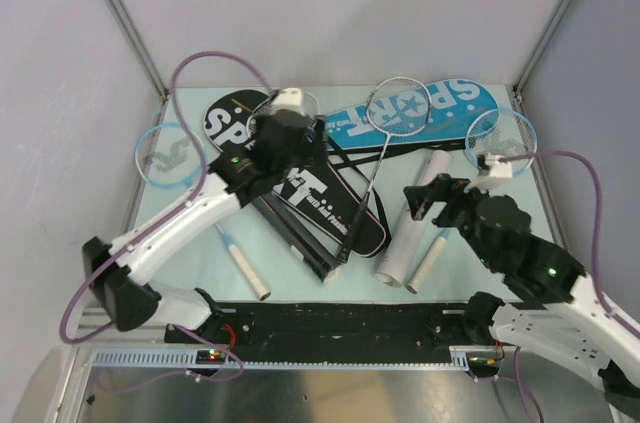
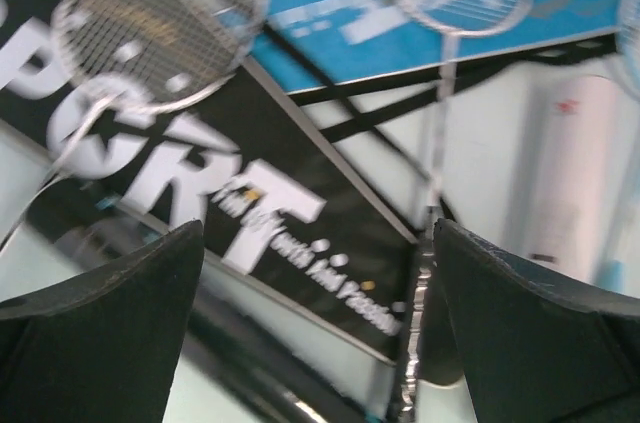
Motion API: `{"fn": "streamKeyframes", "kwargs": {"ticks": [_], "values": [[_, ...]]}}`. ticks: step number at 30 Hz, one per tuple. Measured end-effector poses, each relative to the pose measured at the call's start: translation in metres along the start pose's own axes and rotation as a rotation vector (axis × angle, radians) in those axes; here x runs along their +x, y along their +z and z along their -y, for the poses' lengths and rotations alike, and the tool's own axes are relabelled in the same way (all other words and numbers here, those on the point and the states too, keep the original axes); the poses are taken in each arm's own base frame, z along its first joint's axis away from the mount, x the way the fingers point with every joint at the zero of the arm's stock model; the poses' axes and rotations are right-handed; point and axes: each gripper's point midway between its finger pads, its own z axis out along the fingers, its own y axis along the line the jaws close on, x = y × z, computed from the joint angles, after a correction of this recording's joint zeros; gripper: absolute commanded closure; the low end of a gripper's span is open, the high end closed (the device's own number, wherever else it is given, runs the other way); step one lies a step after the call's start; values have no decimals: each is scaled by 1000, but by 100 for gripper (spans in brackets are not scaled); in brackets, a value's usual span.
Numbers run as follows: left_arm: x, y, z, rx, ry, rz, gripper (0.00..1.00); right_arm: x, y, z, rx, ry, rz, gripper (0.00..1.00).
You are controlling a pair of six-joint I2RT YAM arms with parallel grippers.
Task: Pack up the badminton gear
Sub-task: Pick up the racket from the center of the board.
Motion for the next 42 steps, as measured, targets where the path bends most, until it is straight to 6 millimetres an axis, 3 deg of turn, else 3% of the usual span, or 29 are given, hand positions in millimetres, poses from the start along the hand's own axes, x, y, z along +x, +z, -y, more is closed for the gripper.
{"fn": "streamKeyframes", "kwargs": {"ticks": [4, 8, 15, 20, 24, 31, 36, 37, 42], "values": [[25, -6, -81, -168, -115, -12, 10, 27, 41, 9, 60, 24, -80, 25], [44, -16, -137, -279, -163, -21, 16, 60, 87, 22, 95, 73, -192, 38], [54, -27, -159, -309, -161, -11, 18, 110, 153, 42, 113, 148, -350, 44], [58, -8, -175, -349, -110, -60, 21, 143, 187, 49, 76, 186, -433, 44], [67, 27, -204, -427, 0, -165, 25, 156, 190, 43, 24, 195, -486, 43], [105, 86, -255, -429, 134, -399, 35, 138, 181, 15, -122, 182, -468, 42], [116, 125, -263, -351, 196, -482, 37, 123, 172, -3, -211, 176, -443, 42], [117, 140, -262, -320, 212, -490, 38, 123, 171, -6, -224, 175, -444, 42], [119, 173, -261, -274, 242, -508, 42, 124, 167, -10, -257, 164, -454, 42]]}}
